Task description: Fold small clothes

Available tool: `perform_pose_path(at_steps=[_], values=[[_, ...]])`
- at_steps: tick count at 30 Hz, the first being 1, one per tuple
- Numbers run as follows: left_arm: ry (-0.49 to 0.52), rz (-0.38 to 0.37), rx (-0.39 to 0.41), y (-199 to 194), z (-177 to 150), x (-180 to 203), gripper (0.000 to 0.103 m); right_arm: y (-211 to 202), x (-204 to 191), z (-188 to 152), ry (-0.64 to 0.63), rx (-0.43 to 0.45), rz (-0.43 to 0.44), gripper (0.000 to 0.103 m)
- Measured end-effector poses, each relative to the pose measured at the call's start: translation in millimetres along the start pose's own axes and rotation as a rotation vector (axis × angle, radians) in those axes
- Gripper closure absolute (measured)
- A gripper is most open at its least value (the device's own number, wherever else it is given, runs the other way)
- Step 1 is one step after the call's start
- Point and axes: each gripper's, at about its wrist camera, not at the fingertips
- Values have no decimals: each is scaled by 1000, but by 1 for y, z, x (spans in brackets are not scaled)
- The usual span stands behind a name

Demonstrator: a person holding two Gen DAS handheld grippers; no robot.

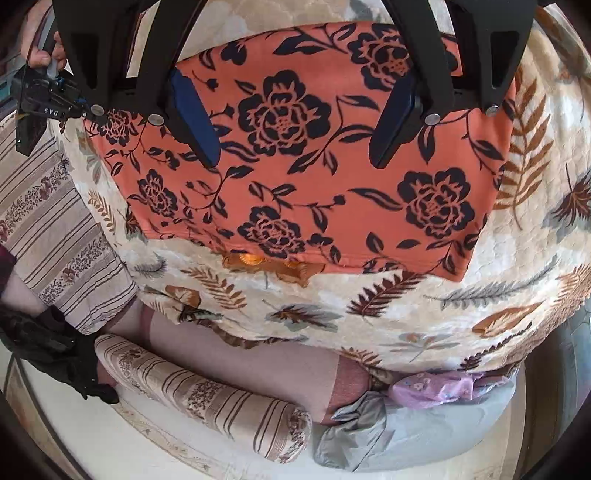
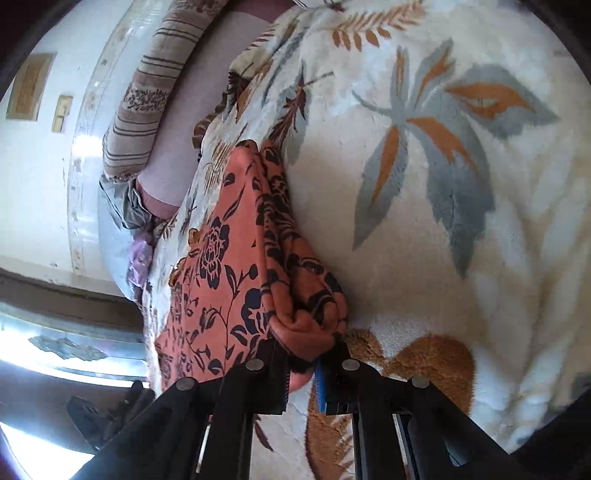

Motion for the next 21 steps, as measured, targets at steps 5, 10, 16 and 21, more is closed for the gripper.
perform_pose_path(at_steps=[5,10,16,21], values=[[119,138,-210,72,-23,1,8,-3,31,-3,34,-93,35,85],[239,151,-57,66,-43,8,3,-45,12,31,-43,43,4,14],[244,122,-26,62,-48,3,2,26,-29,114,-148,-62,71,14],[247,113,-14,63,-50,2,1,106,-48,153,-198,-205,-18,25]])
Point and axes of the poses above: each gripper's, at about its wrist camera, not at the fingertips, and y roughly the way its jaws point, x to its right, z to its top, and after that the axes turned 3 degrees about -y, right-handed
